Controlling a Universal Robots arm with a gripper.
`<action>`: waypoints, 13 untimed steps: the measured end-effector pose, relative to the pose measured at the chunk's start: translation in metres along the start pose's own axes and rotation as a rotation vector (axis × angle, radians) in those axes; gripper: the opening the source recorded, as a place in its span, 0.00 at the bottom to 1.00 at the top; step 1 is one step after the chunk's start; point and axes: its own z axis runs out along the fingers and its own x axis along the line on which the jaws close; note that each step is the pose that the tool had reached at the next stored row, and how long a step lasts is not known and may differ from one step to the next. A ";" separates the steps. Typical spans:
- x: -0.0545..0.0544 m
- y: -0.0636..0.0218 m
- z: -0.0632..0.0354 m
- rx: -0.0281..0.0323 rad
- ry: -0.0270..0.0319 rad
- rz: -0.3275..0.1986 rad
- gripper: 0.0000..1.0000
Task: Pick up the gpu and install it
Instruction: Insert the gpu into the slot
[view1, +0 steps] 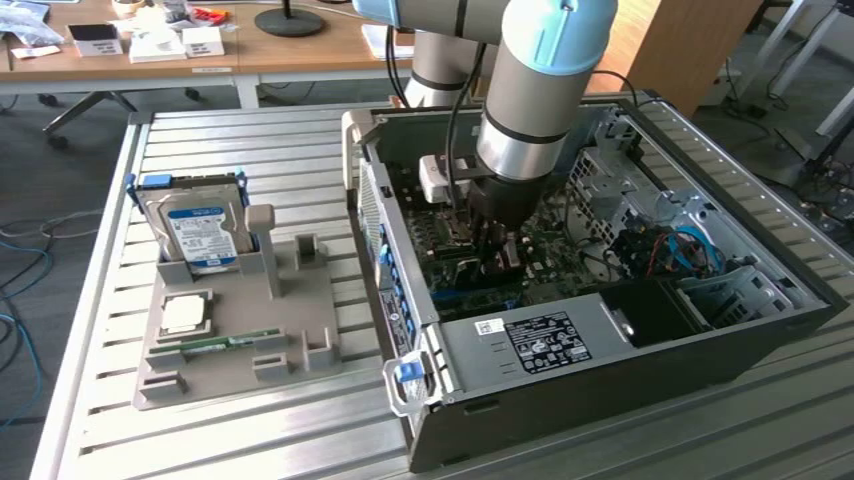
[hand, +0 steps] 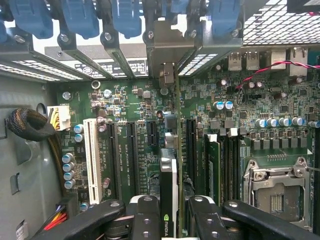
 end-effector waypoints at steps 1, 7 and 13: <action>0.000 0.0000 0.0000 -0.0003 -0.0003 0.000 0.27; 0.000 0.0000 0.0000 0.0000 -0.0001 0.000 0.45; 0.000 0.0000 0.0000 0.0000 0.0000 0.000 0.51</action>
